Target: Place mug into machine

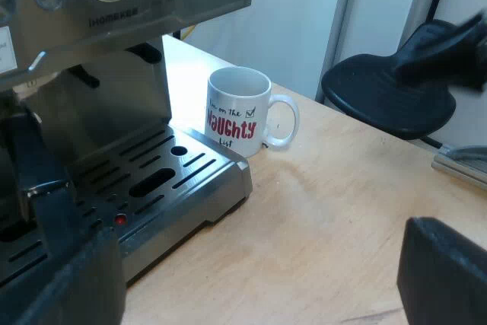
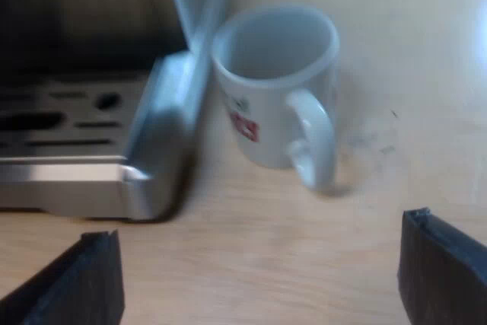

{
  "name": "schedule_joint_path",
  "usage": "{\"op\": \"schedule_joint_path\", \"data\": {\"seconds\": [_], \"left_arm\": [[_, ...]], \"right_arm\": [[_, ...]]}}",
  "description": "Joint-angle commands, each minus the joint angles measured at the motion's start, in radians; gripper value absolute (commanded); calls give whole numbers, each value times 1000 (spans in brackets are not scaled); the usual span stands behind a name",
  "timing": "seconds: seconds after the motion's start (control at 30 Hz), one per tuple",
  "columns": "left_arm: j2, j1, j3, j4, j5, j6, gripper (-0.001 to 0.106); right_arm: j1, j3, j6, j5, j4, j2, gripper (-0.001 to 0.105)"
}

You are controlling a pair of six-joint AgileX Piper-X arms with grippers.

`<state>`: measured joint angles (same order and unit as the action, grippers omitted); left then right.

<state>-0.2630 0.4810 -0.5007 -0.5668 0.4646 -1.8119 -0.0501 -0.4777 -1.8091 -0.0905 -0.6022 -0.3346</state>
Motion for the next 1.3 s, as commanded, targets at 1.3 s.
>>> {"op": "schedule_joint_path", "data": {"seconds": [1.3], "left_arm": [[-2,4,-5,-79,4,-1,79]], "right_arm": [[0,99,-12,49,1041,-927,83]]}}
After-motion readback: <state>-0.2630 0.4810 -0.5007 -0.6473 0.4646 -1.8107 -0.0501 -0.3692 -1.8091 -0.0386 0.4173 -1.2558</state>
